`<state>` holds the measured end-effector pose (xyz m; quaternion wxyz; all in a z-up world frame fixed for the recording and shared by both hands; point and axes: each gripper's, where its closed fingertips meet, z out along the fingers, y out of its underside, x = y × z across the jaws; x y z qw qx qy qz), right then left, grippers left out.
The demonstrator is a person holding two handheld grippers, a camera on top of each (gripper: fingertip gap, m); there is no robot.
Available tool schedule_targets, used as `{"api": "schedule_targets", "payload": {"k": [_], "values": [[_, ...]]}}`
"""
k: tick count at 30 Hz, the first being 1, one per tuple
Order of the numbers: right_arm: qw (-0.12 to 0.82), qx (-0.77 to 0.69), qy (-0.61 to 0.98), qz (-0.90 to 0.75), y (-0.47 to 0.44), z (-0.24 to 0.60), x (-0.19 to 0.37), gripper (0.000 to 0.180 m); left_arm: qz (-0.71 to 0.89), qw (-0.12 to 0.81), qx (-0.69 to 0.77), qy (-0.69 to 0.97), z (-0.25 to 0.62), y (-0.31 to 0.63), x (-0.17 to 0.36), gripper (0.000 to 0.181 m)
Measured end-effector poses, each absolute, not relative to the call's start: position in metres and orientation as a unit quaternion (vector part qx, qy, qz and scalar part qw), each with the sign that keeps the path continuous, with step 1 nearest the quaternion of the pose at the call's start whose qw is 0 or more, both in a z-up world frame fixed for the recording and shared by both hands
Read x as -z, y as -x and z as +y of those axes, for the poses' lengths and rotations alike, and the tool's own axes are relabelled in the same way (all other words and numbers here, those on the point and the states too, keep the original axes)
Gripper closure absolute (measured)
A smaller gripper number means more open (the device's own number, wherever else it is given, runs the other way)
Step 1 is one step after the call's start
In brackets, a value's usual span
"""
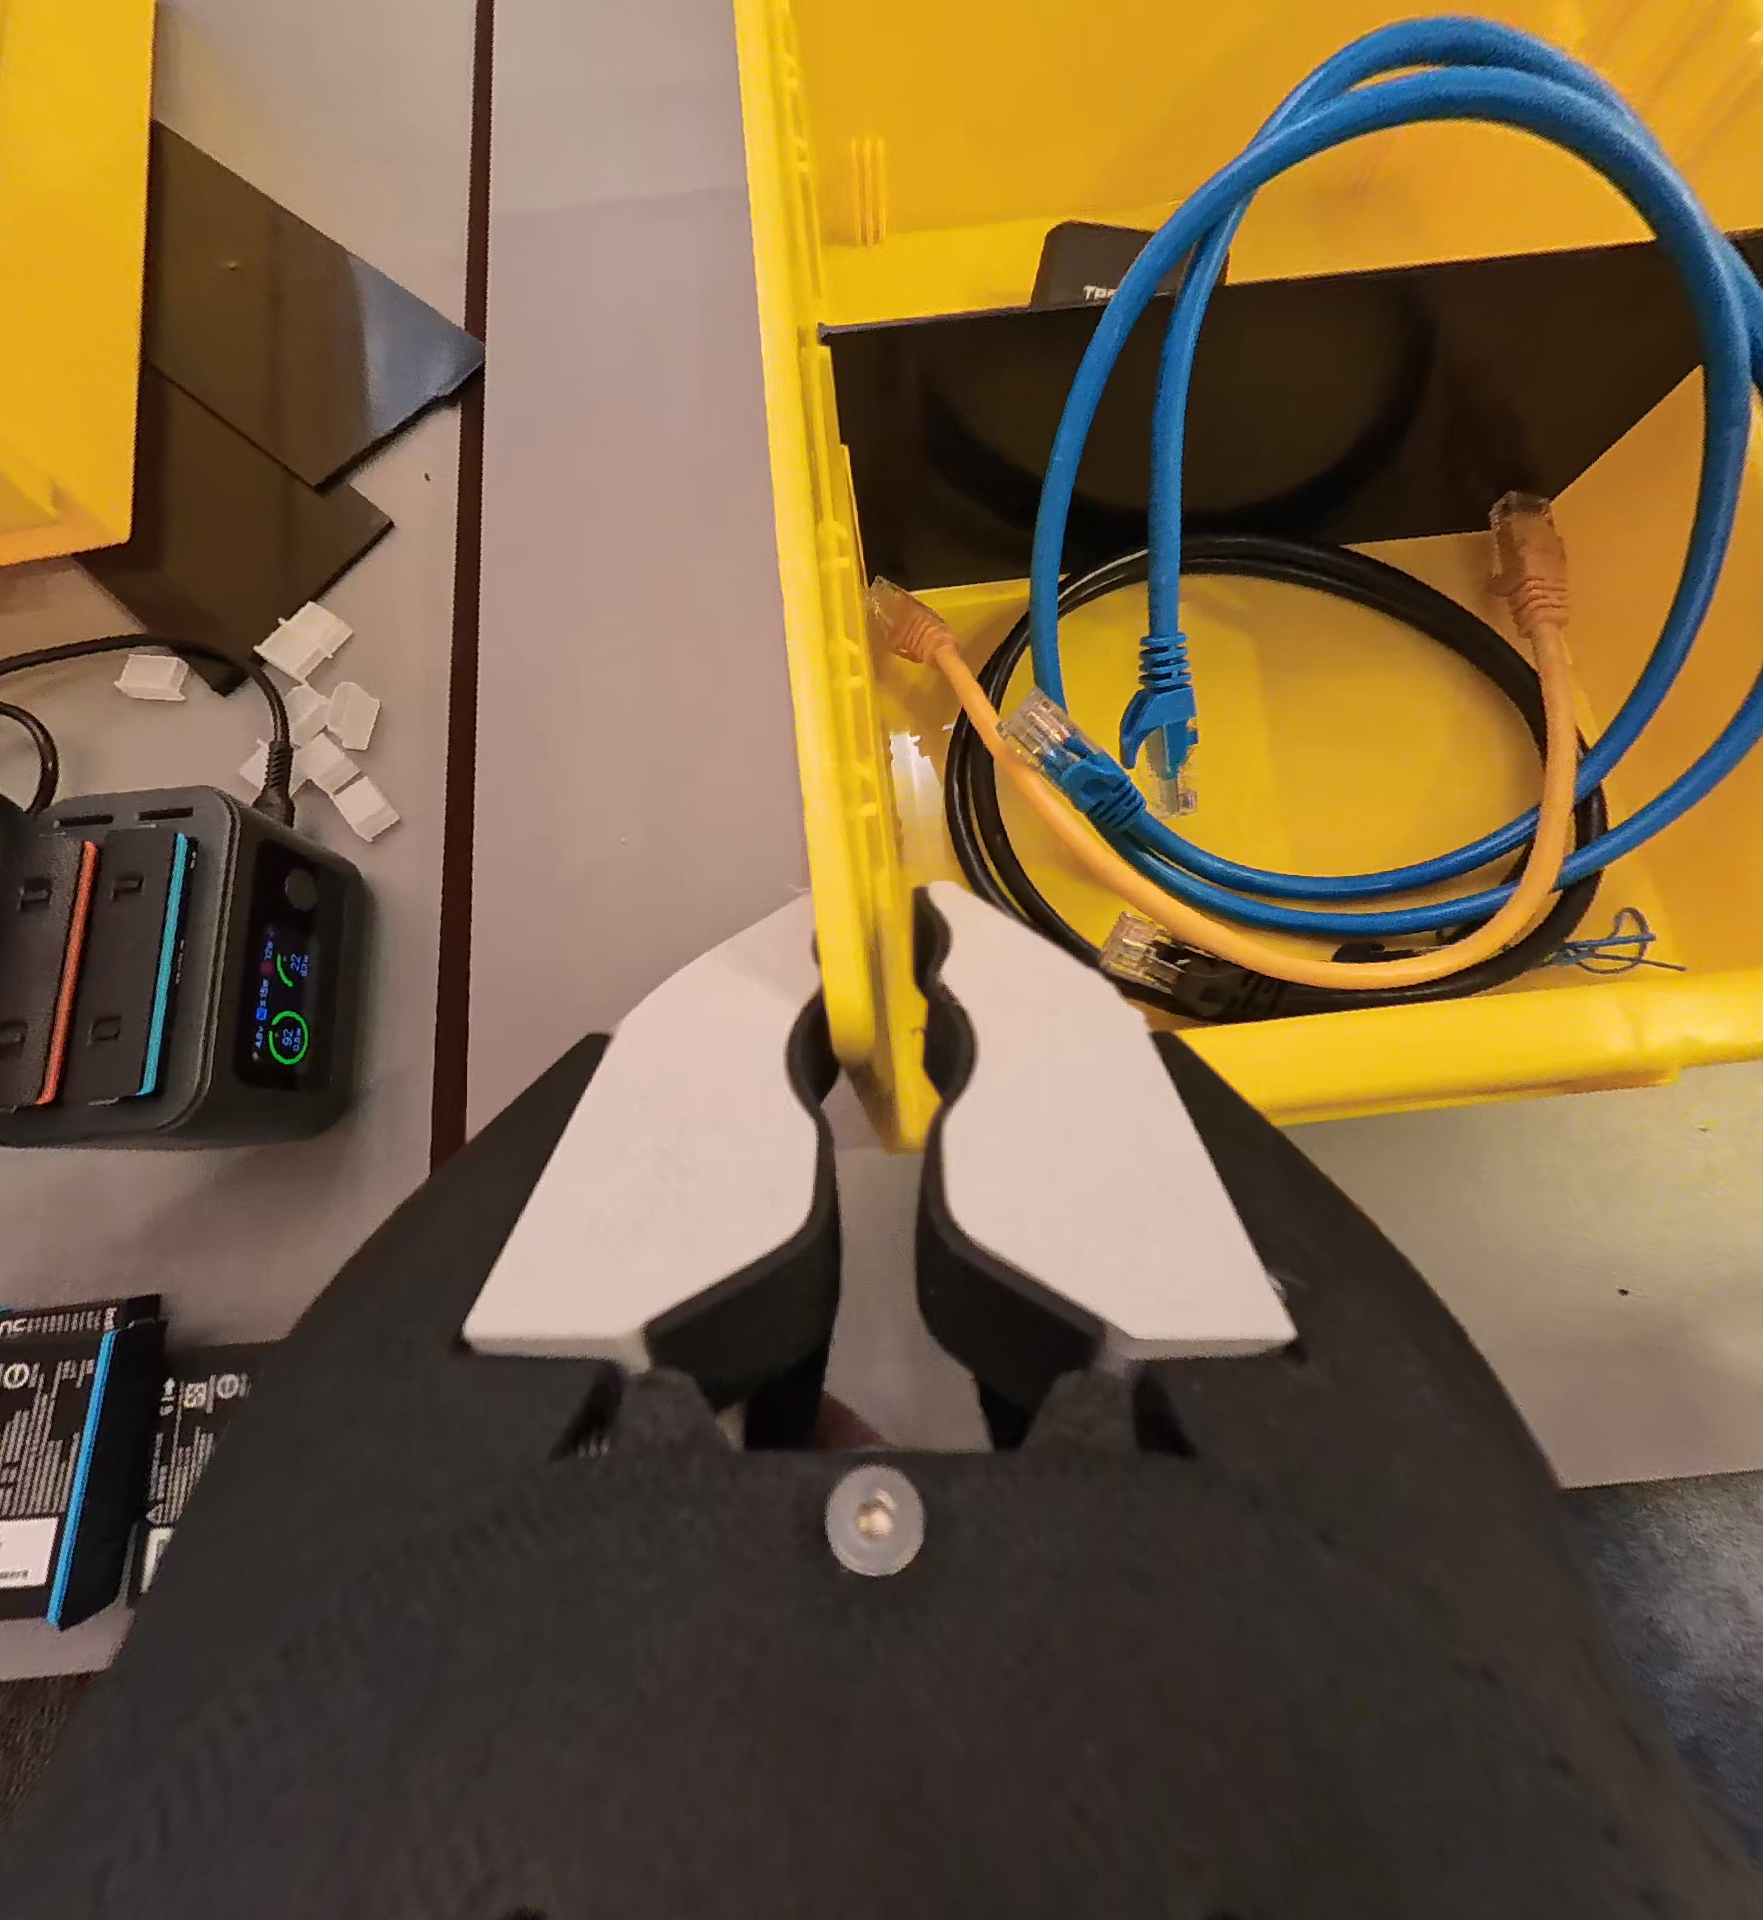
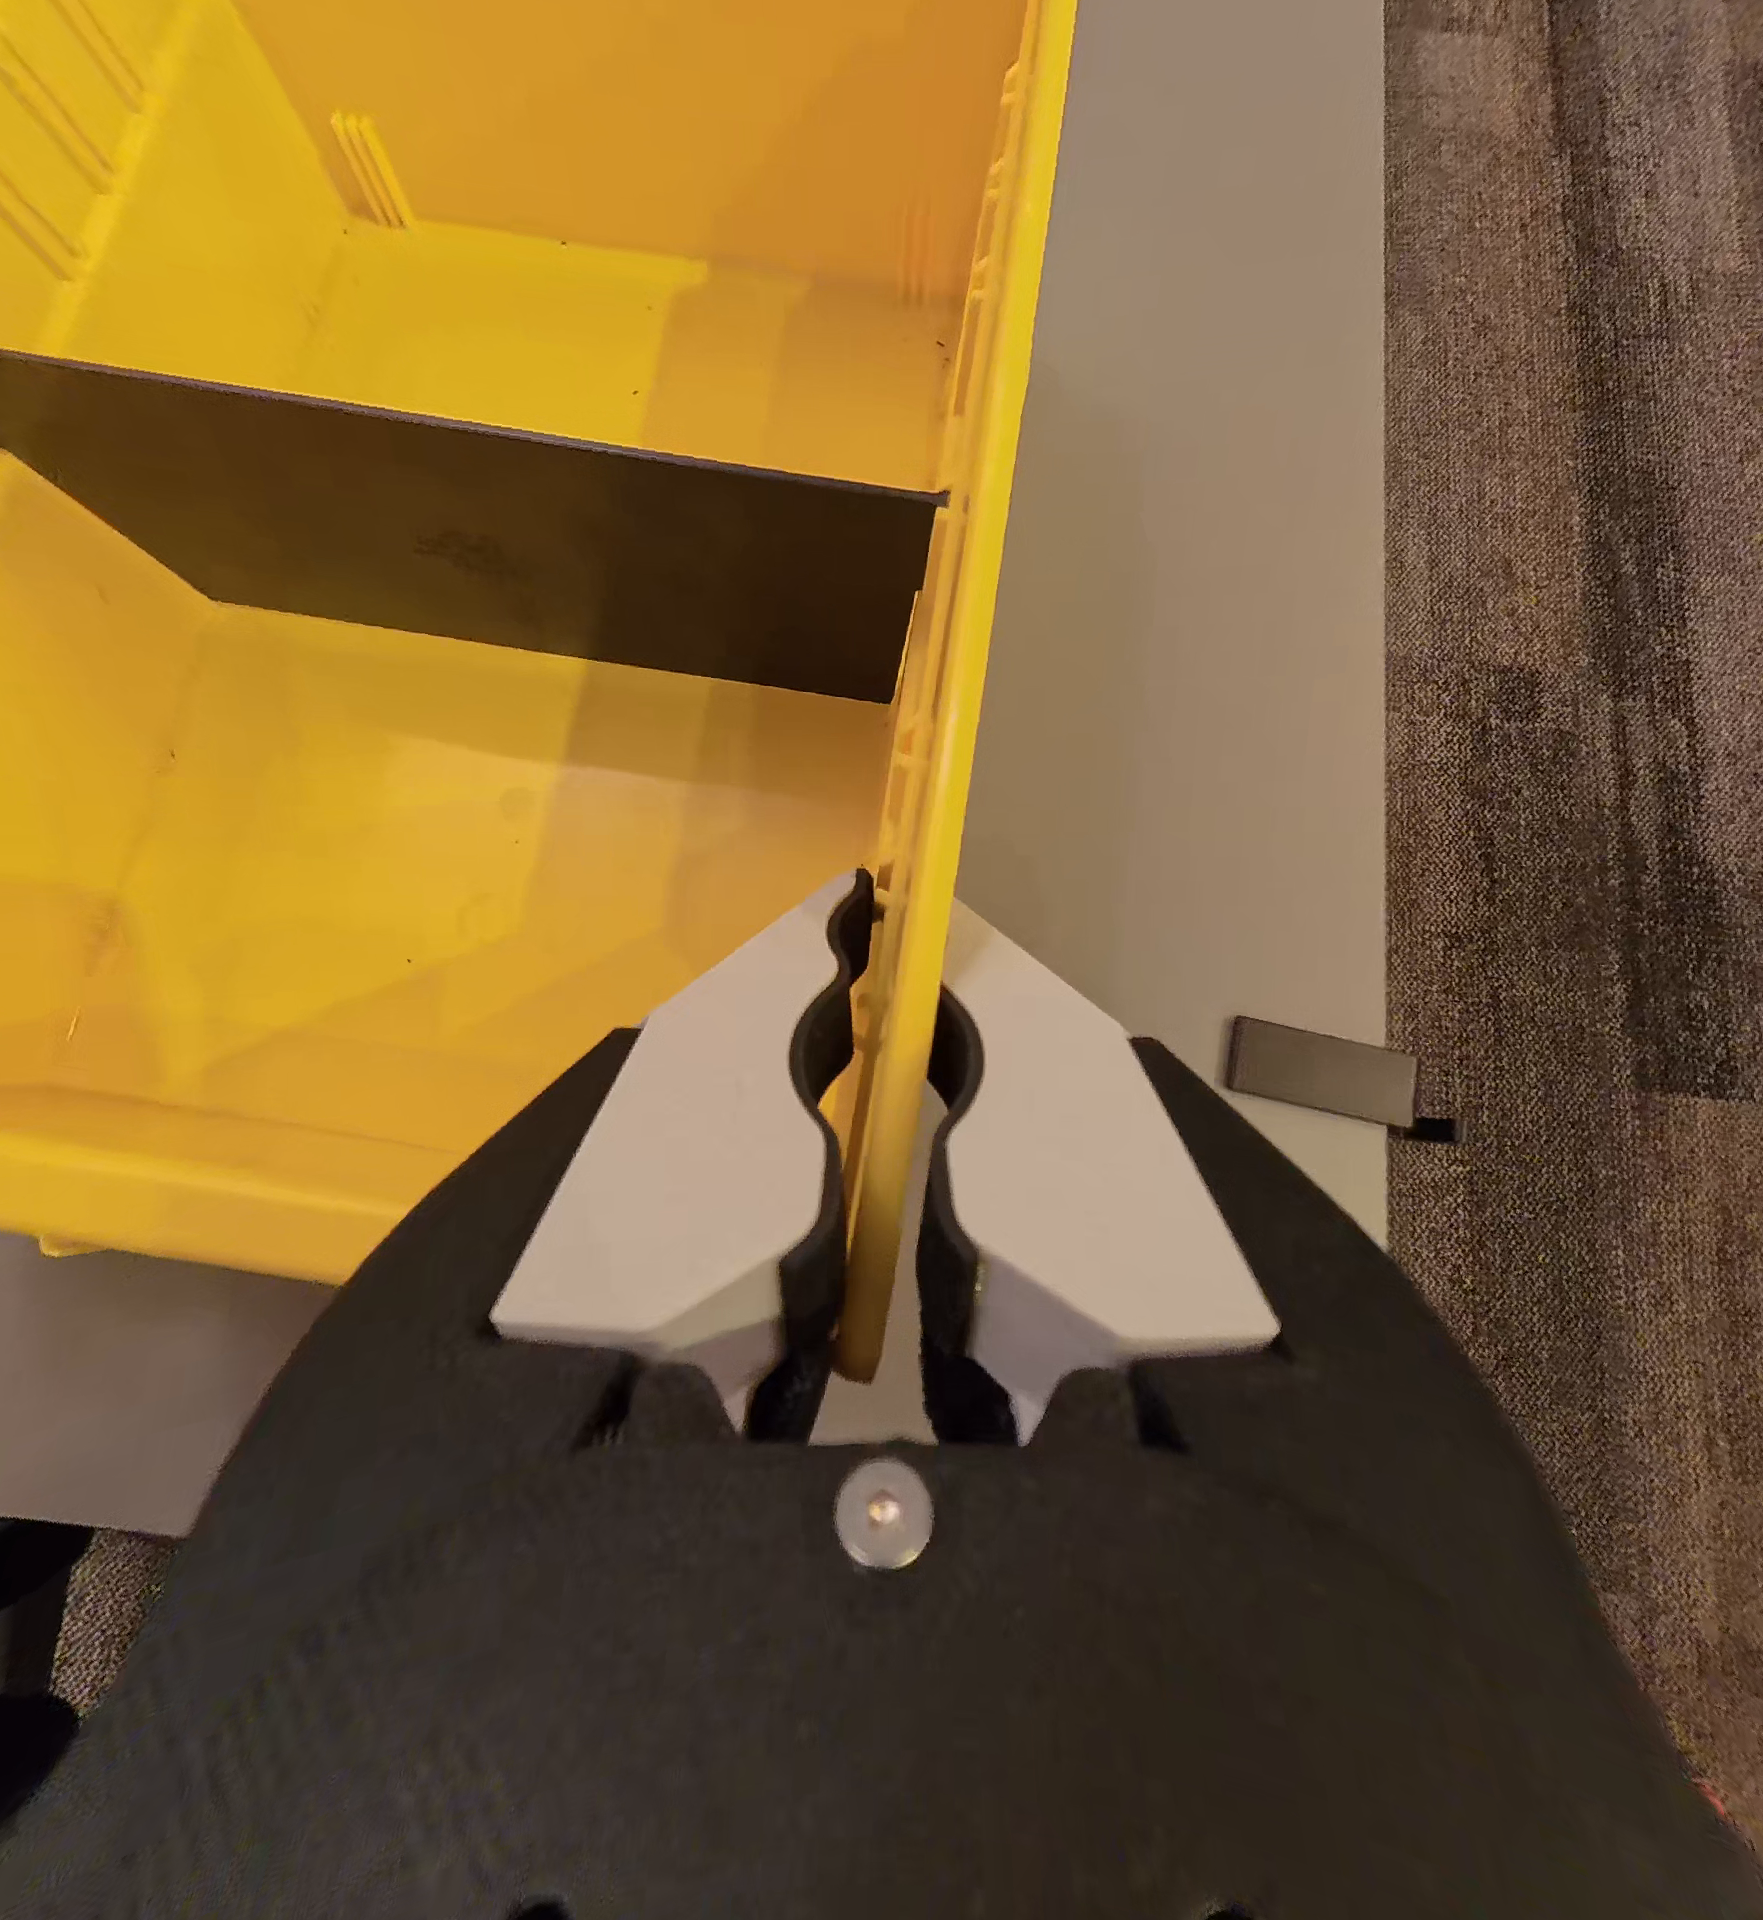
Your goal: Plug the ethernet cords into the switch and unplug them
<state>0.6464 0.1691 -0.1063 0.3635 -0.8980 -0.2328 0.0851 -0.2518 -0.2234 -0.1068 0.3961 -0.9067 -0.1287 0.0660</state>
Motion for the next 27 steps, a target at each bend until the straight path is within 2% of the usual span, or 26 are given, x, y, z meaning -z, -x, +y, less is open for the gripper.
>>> {"api": "schedule_targets", "payload": {"k": [2, 7, 9, 13, 16, 21, 27], "values": [[0.365, -0.078, 0.899, -0.231, -0.648, 0.172, 0.106, 0.176, -0.132, 0.401, -0.072, 0.903, -0.223, 0.252, 0.103, 0.157], [0.404, -0.027, 0.889, -0.216, -0.656, 0.175, 0.09, 0.139, -0.143, 0.428, -0.11, 0.886, -0.228, 0.26, 0.076, 0.134], [0.433, 0.004, 0.877, -0.21, -0.659, 0.174, 0.071, 0.13, -0.133, 0.442, -0.165, 0.871, -0.229, 0.265, 0.048, 0.132], [0.5, 0.048, 0.829, -0.246, -0.632, 0.161, 0.021, 0.138, -0.04, 0.446, -0.193, 0.873, -0.189, 0.244, -0.006, 0.123], [0.553, 0.064, 0.776, -0.297, -0.587, 0.145, -0.017, 0.144, 0.043, 0.414, -0.179, 0.891, -0.137, 0.22, -0.022, 0.121], [0.579, -0.01, 0.721, -0.381, -0.489, 0.113, -0.039, 0.151, 0.135, 0.275, -0.161, 0.938, -0.061, 0.215, 0.019, 0.119], [0.557, -0.078, 0.687, -0.46, -0.41, 0.083, -0.019, 0.154, 0.122, 0.118, -0.071, 0.983, -0.022, 0.224, 0.081, 0.113]]}}
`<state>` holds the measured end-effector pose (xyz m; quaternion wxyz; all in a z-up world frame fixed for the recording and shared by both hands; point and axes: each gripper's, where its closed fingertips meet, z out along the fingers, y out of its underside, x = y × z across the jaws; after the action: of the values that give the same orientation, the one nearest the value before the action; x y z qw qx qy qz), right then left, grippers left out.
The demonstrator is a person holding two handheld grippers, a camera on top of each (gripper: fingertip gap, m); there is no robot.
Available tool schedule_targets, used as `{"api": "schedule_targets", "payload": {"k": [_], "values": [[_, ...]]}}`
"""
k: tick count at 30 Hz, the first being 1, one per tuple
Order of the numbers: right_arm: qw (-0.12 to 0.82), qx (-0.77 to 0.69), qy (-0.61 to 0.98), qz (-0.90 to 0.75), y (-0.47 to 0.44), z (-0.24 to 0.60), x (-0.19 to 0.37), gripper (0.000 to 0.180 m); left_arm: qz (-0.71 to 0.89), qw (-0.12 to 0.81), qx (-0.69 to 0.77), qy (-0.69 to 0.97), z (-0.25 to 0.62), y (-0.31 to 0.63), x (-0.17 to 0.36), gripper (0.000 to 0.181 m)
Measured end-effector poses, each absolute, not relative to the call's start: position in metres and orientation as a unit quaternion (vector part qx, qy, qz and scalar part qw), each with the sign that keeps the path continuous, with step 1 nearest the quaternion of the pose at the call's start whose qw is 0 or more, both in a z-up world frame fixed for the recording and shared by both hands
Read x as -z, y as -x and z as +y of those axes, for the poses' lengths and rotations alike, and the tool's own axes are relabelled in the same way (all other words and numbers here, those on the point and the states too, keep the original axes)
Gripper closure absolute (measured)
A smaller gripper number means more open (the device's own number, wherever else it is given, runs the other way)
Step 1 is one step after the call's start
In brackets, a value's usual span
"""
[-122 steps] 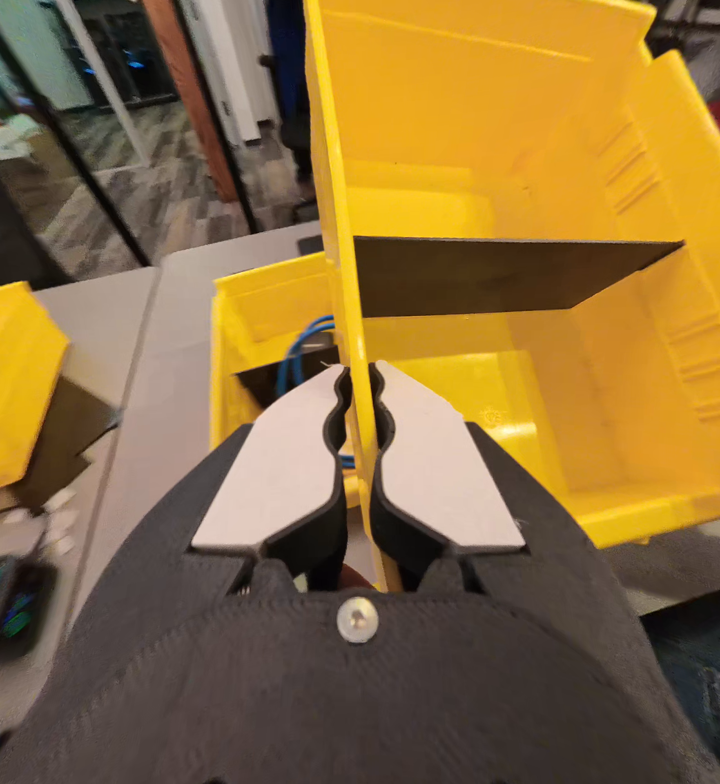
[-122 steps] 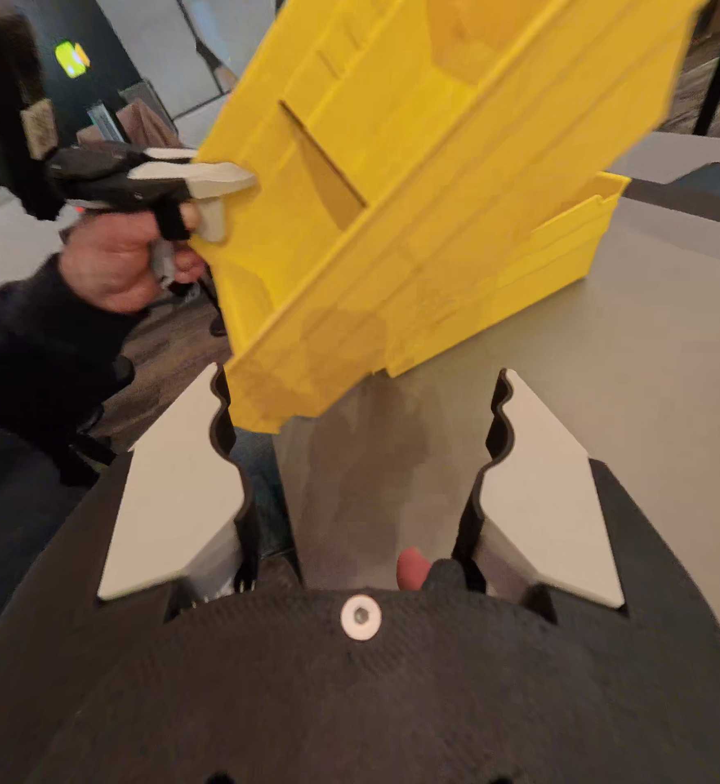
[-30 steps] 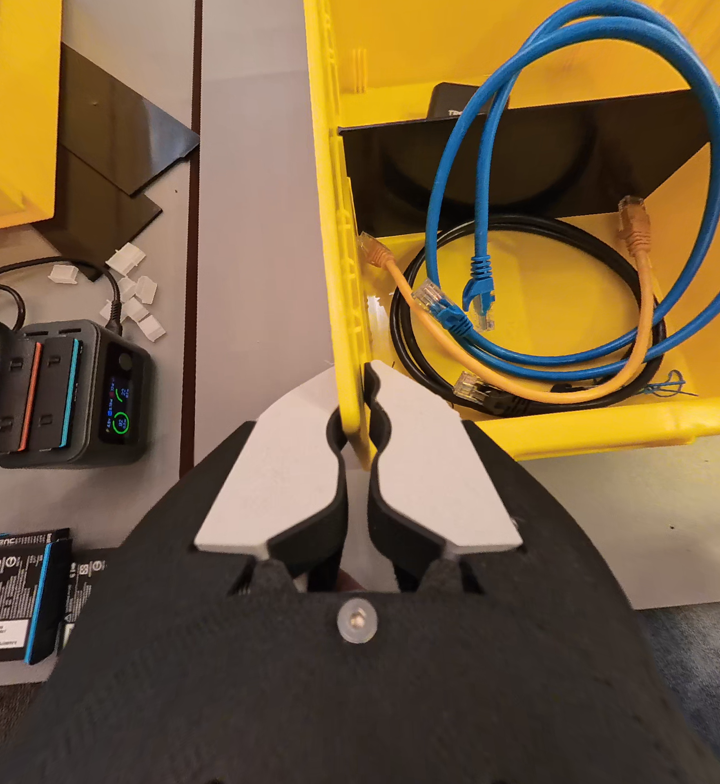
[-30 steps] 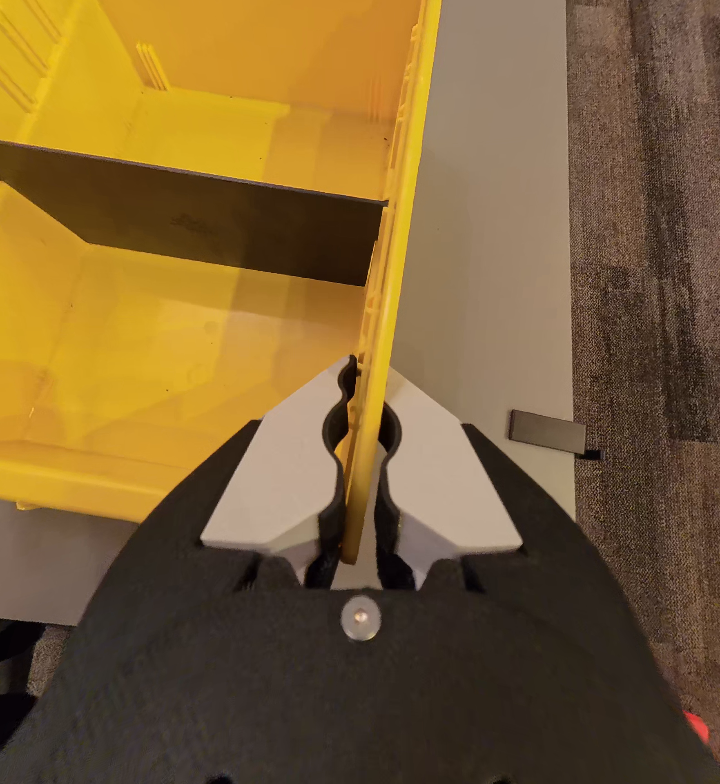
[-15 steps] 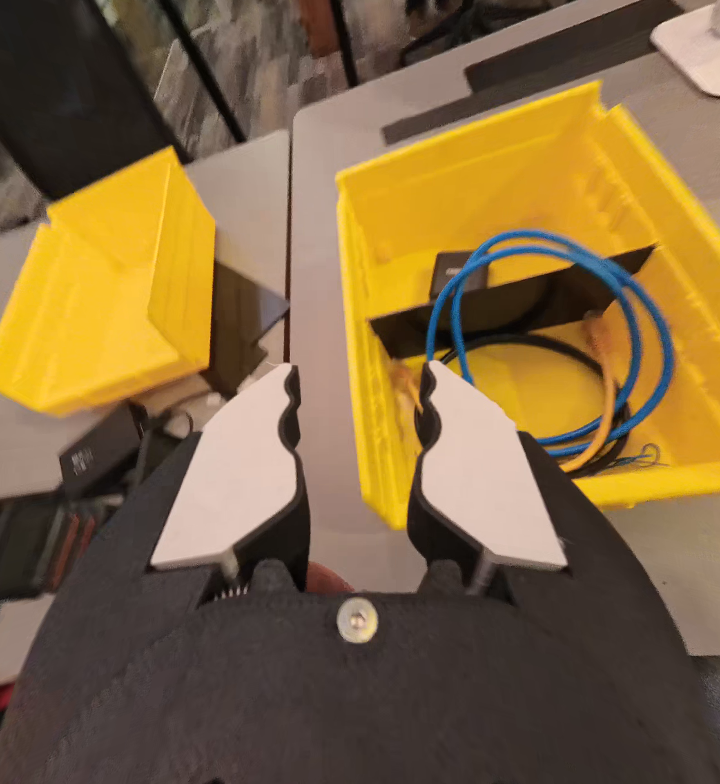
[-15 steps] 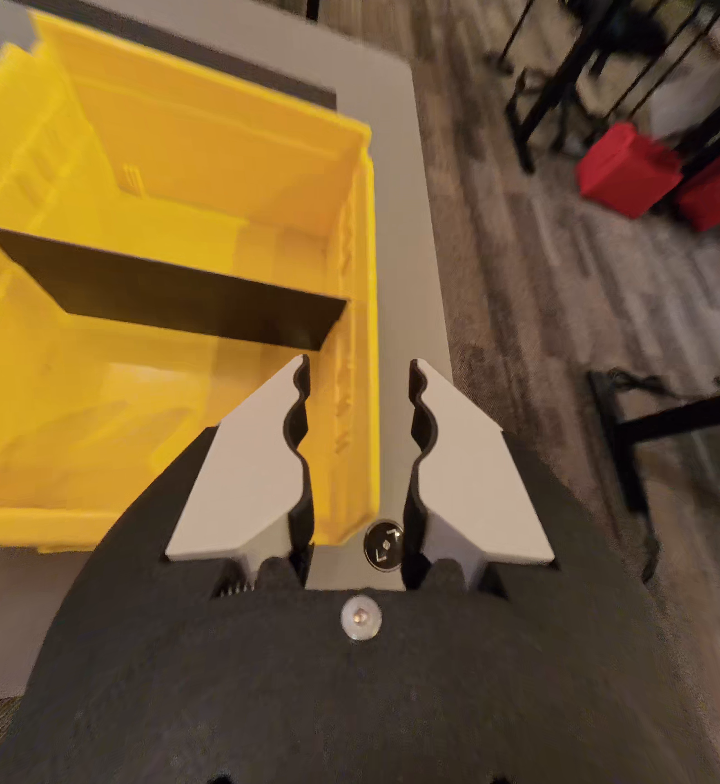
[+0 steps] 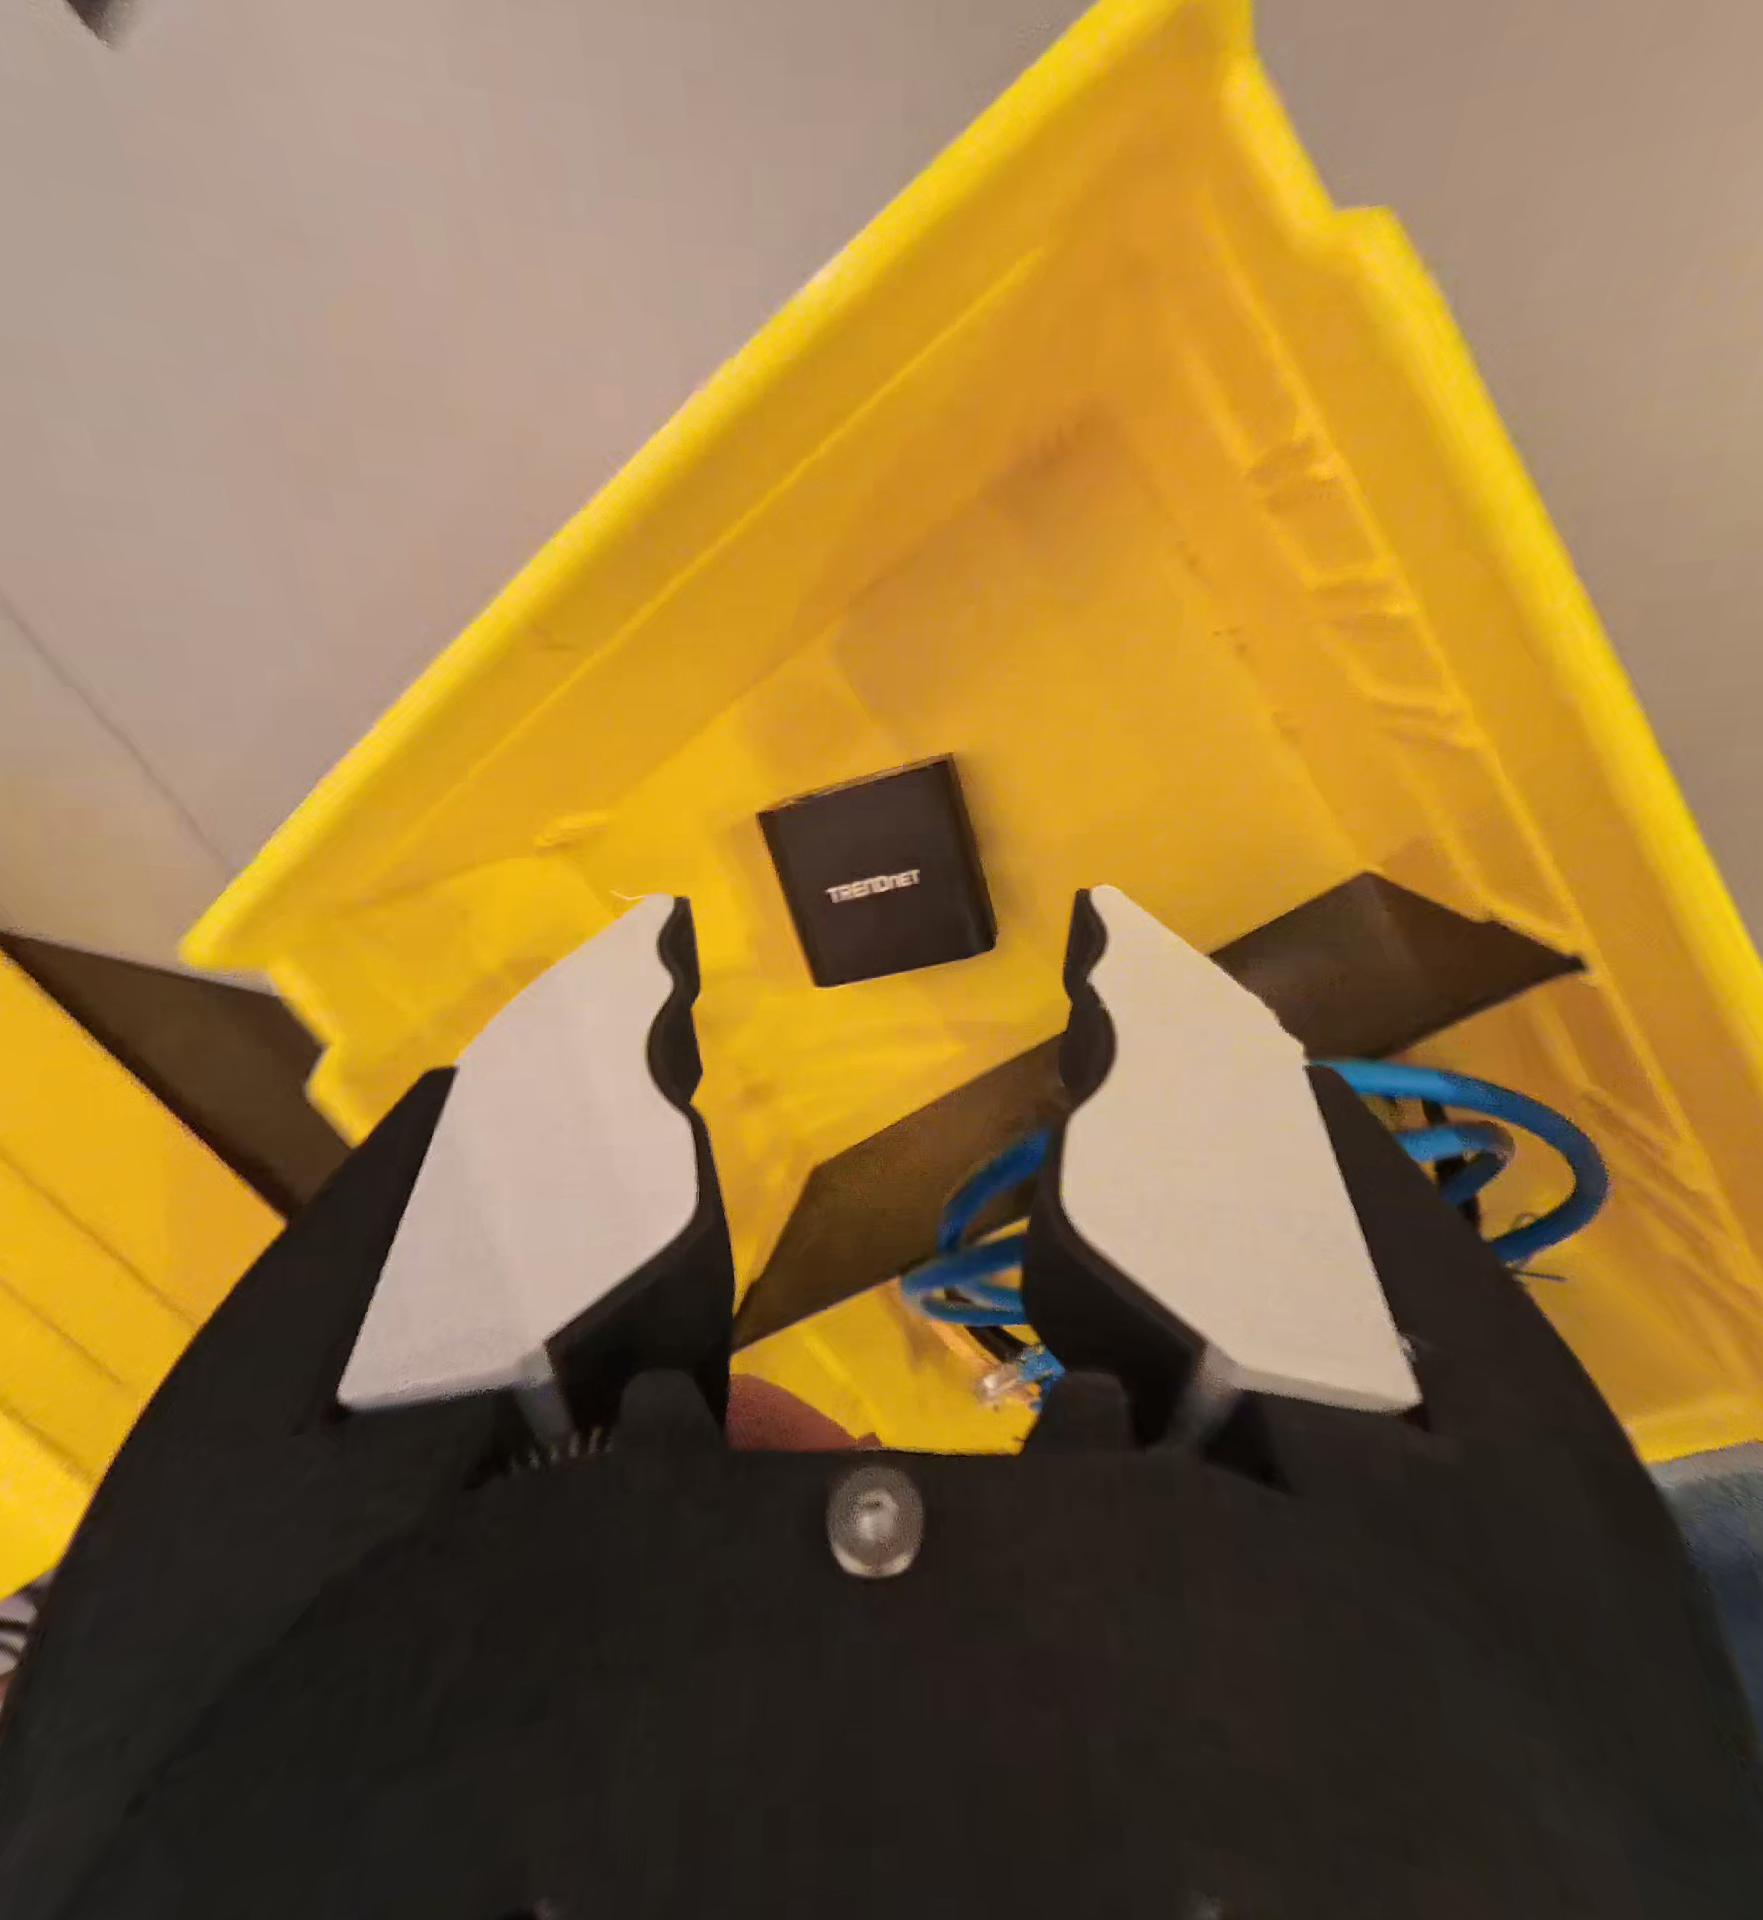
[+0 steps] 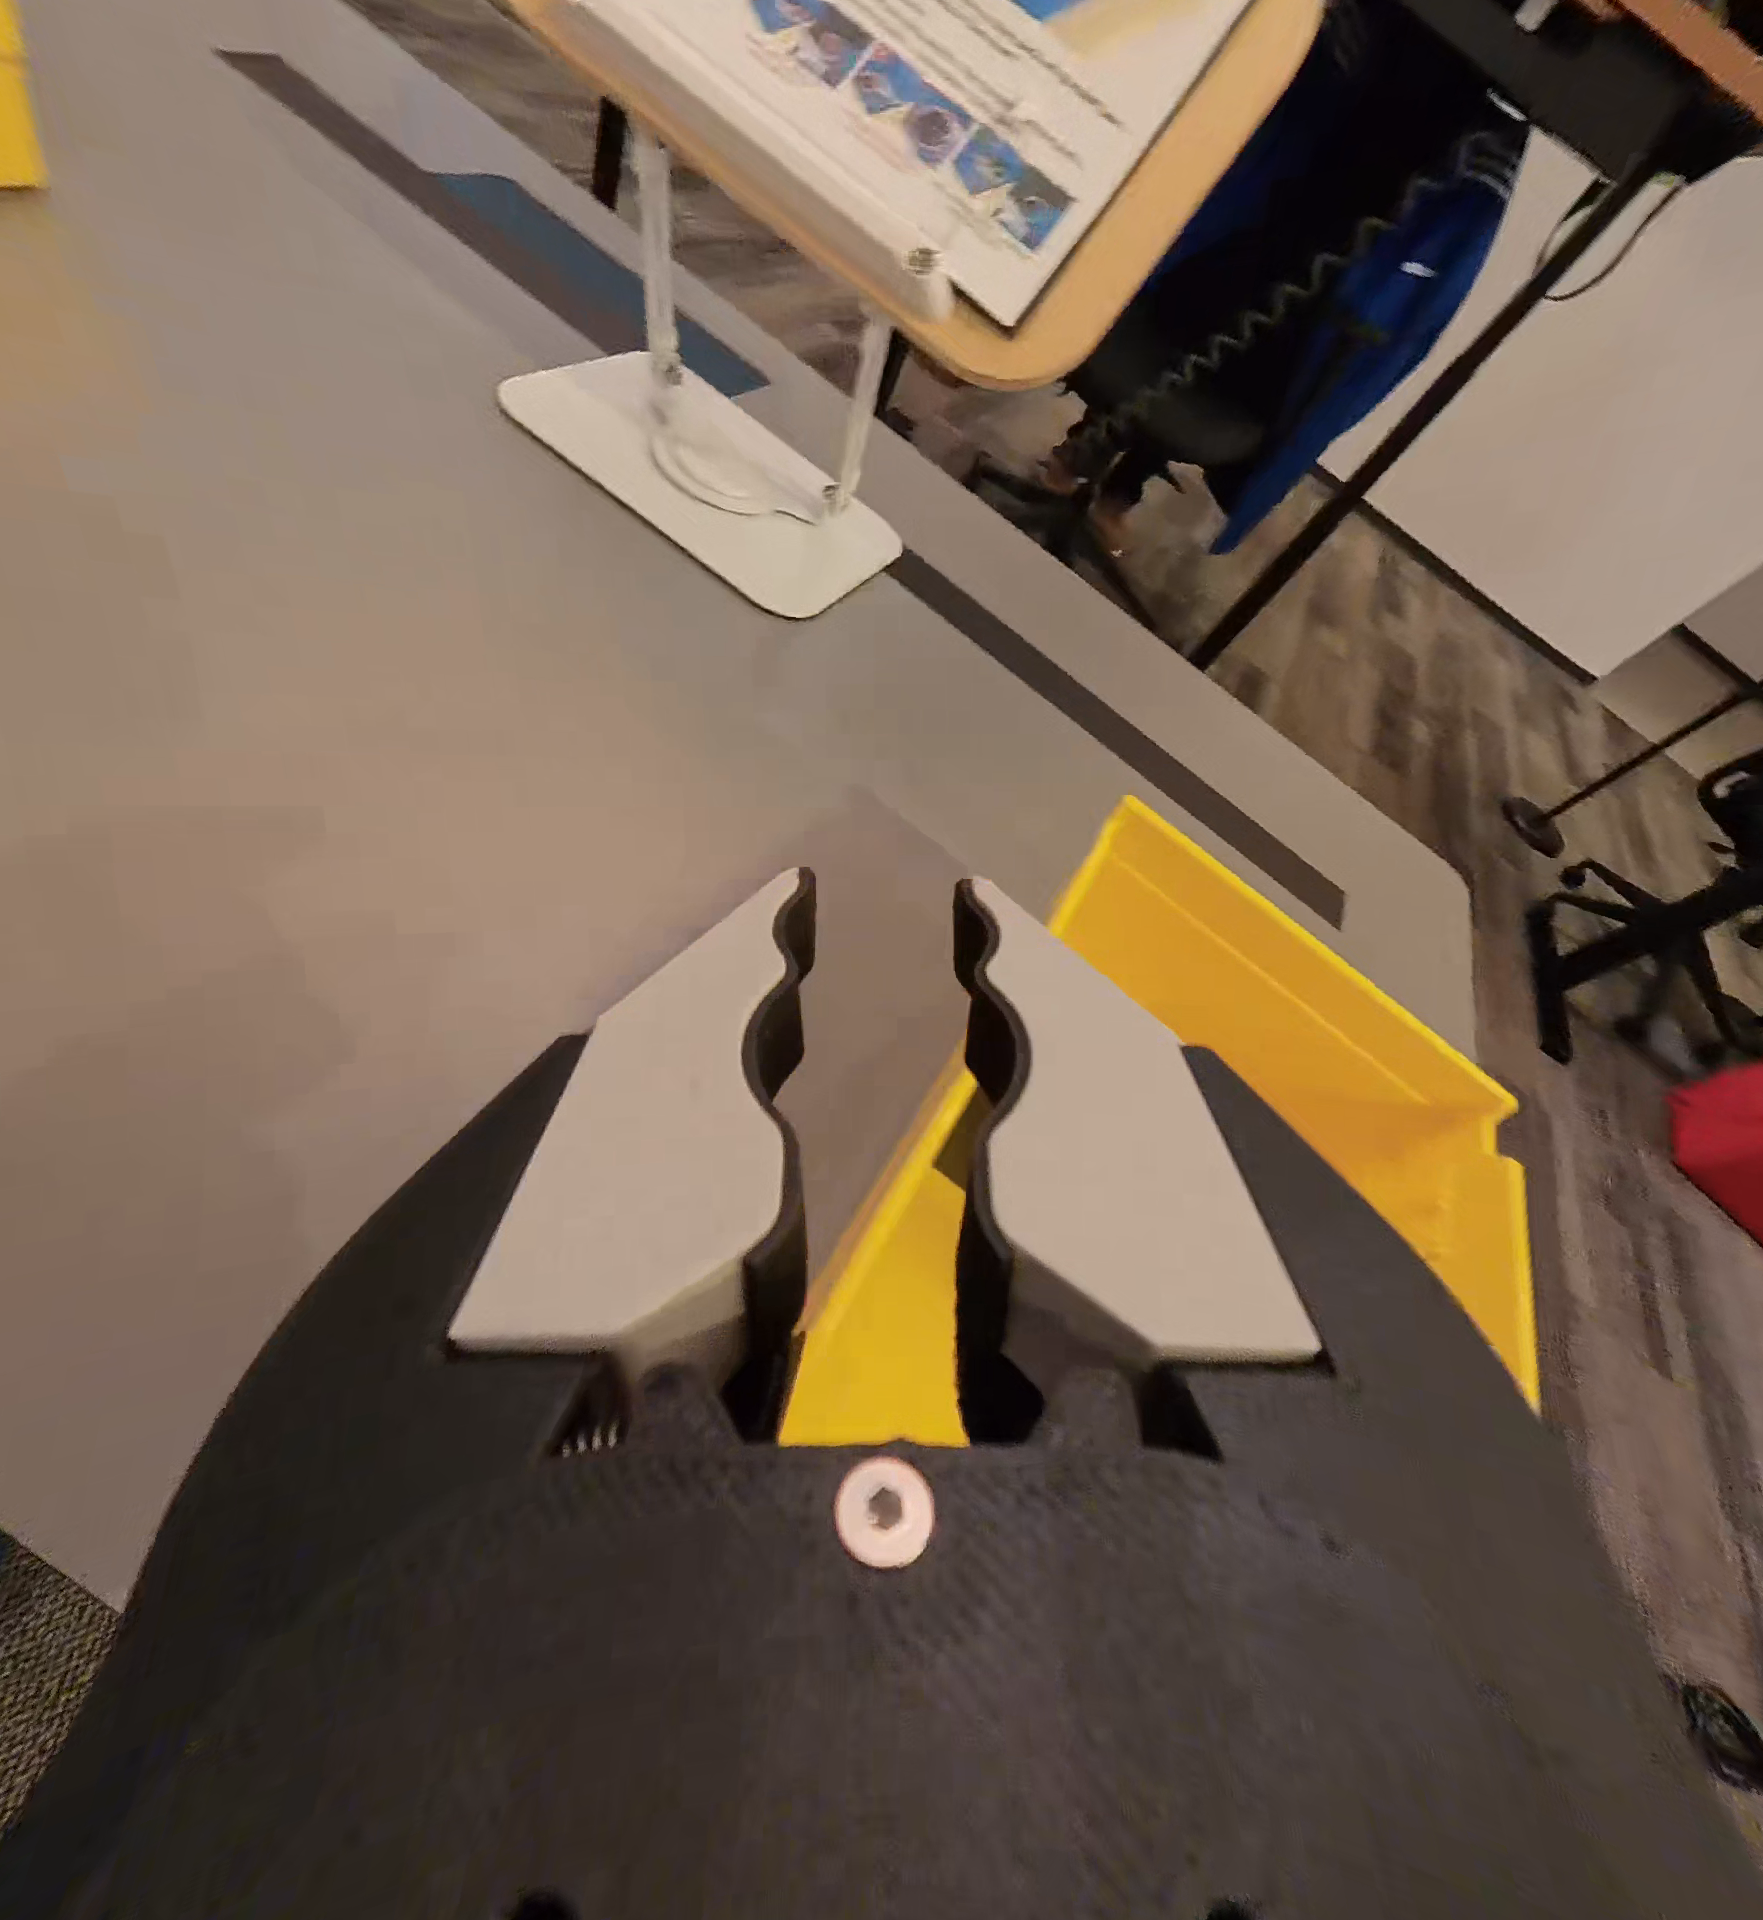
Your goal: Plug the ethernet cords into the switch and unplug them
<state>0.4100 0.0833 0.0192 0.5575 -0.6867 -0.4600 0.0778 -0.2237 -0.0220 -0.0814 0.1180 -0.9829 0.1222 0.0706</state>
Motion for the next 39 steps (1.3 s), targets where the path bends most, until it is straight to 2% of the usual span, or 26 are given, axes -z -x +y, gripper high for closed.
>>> {"api": "schedule_targets", "payload": {"k": [6, 12, 21, 30, 35, 39], "values": [[0.537, -0.113, 0.68, -0.487, -0.381, 0.07, 0.003, 0.158, 0.091, -0.019, -0.013, 0.996, -0.026, 0.225, 0.129, 0.107], [0.529, -0.133, 0.68, -0.49, -0.373, 0.064, 0.013, 0.159, 0.09, -0.085, -0.056, 0.991, -0.035, 0.239, 0.156, 0.121], [0.527, -0.136, 0.684, -0.486, -0.378, 0.065, 0.018, 0.161, 0.105, 0.014, -0.089, 0.99, -0.023, 0.239, 0.125, 0.123], [0.525, -0.153, 0.681, -0.487, -0.373, 0.061, 0.02, 0.162, 0.143, 0.176, -0.132, 0.965, -0.005, 0.216, 0.02, 0.124], [0.528, -0.165, 0.676, -0.487, -0.366, 0.055, 0.019, 0.162, 0.263, 0.21, -0.118, 0.934, 0.02, 0.112, -0.025, 0.124], [0.523, -0.177, 0.679, -0.484, -0.363, 0.052, 0.024, 0.165, 0.395, 0.186, -0.078, 0.896, 0.041, -0.008, 0.003, 0.124]]}}
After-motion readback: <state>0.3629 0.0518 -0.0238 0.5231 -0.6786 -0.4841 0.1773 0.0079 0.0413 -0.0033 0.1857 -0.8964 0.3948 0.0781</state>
